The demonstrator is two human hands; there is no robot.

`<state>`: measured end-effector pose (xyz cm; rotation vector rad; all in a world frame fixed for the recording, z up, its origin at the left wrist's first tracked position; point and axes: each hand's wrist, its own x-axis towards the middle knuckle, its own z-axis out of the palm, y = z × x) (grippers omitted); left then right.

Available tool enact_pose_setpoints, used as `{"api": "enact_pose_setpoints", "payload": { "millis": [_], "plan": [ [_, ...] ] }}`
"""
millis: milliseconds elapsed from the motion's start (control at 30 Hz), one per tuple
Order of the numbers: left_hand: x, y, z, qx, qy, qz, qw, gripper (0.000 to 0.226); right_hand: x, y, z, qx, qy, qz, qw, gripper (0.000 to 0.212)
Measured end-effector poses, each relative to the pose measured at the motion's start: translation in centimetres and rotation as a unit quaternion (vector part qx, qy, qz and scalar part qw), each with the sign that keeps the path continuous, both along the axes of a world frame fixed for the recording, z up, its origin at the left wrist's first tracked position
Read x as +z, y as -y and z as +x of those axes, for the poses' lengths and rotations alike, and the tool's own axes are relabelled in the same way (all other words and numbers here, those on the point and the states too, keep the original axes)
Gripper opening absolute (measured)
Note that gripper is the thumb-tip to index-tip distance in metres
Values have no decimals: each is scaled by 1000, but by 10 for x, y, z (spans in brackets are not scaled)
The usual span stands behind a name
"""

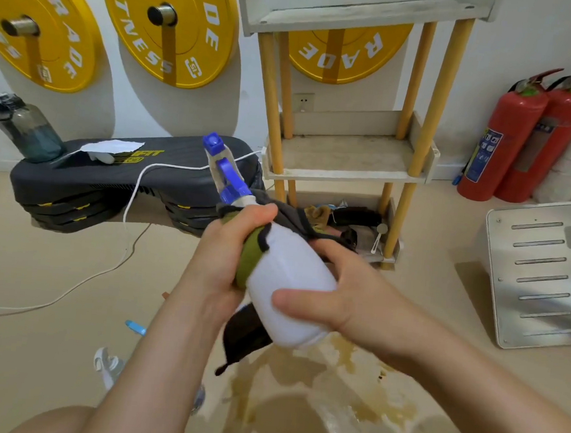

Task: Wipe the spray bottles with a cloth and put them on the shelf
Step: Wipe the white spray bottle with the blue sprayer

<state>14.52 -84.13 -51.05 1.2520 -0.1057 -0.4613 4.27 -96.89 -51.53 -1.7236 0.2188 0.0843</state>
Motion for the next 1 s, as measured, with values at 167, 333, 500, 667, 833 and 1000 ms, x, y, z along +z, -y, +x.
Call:
{"api": "enact_pose_setpoints", "payload": {
  "millis": [167,333,500,667,833,1000],
  "plan": [
    [-18,13,-10,172,8,92,981,34,-27,-25,2,-47,73,-525,847,102],
    [-22,17,-12,219,-58,-13,974,42,-14,-11,1,28,66,-460,885,93],
    [-15,16,-18,143,-74,-44,986,62,9,24,2,109,-69,-94,987,56],
    [-19,26,-22,178,-54,12,983,29,-8,4,-1,18,-25,-279,960,75],
    [-30,40,-31,202,-28,85,975,29,-29,-12,0,-47,-24,-509,859,93],
    [-27,35,-33,220,61,195,954,29,-31,-2,3,-60,-27,-585,809,97]
  ]
}}
